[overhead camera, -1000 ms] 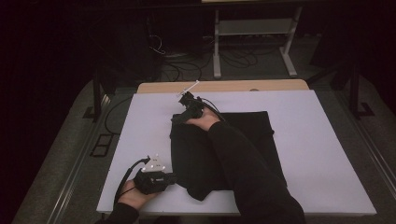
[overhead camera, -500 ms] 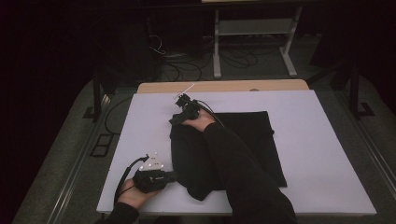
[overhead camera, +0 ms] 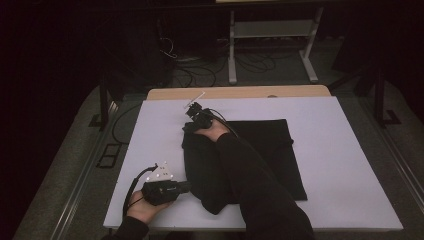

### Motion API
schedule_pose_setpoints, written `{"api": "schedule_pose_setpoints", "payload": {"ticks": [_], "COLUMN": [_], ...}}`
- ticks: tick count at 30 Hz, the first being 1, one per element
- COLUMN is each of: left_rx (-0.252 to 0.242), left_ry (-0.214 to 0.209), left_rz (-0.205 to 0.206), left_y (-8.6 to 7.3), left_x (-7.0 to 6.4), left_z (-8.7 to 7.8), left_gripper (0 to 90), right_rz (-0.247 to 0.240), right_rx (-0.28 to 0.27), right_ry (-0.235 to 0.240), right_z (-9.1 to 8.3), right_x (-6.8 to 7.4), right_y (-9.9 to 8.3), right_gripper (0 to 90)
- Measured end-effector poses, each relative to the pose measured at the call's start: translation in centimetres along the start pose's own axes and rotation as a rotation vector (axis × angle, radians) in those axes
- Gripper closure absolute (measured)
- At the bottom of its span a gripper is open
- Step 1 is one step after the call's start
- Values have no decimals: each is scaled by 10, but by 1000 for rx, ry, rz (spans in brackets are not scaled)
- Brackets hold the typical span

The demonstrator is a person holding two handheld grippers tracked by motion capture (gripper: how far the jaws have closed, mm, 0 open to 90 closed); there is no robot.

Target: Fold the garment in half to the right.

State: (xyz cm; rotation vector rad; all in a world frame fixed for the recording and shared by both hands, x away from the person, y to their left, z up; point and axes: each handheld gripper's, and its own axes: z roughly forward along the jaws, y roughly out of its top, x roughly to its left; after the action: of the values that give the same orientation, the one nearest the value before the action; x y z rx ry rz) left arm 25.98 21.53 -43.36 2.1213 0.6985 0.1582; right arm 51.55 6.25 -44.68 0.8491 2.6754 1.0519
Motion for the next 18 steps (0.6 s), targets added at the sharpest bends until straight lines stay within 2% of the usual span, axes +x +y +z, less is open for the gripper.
{"api": "schedule_pose_setpoints", "payload": {"ticks": [6,10,14,18], "left_rx": [-7,-8,-11,-19], "left_ry": [-4,-7,-12,-16], "left_rz": [4,5,8,10], "left_y": [1,2,3,4], "left_x": [0,0,0,0], "left_z": [1,2,2,2], "left_gripper": [812,812,812,812], "right_rz": [-1,17,14,15], "right_rx": [16,32,47,35], "right_ry": [26,53,61,62], "right_z": [-3,-6,-10,-18], "right_x": [0,-1,-1,-1], "right_y": [0,1,1,2], "right_gripper": [614,810,838,841]}}
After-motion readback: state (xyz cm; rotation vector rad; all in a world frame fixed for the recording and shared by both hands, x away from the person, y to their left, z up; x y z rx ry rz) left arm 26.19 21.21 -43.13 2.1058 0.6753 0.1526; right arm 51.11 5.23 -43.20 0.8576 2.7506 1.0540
